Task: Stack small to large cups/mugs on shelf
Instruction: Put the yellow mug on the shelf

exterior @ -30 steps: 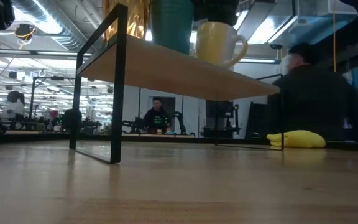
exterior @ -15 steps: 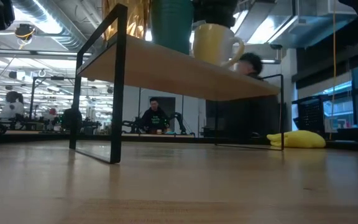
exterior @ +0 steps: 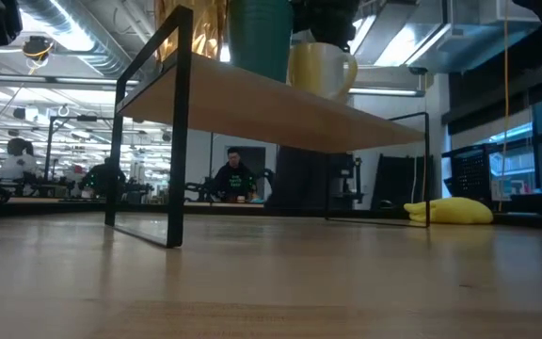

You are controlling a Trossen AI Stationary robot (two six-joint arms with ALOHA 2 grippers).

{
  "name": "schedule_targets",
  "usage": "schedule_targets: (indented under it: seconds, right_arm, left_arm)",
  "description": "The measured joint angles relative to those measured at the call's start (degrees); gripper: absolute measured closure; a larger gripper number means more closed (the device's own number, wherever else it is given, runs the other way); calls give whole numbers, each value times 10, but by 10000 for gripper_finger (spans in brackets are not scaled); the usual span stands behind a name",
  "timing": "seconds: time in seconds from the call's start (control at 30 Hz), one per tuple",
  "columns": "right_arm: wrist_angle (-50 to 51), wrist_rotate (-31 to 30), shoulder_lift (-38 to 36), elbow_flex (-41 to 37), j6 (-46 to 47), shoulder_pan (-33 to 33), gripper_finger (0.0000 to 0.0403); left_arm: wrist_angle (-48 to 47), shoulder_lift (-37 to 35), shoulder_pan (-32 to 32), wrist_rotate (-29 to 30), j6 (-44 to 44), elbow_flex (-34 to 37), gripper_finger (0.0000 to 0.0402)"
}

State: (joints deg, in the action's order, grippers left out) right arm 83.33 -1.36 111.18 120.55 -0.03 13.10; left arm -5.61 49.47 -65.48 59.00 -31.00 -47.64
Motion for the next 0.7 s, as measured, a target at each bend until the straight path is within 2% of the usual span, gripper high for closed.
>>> schedule_targets:
  seconds: [0.2, 0.47, 0.7]
  right_arm:
    - [0, 0, 0, 0, -3, 0, 271]
    - [0, 2, 0, 0, -7, 0, 270]
    - [-2, 29, 0, 0, -12, 0, 270]
  left_arm:
    - [0, 0, 0, 0, -1, 0, 401]
    - [0, 0, 0, 0, -1, 0, 401]
    - [0, 0, 0, 0, -1, 0, 401]
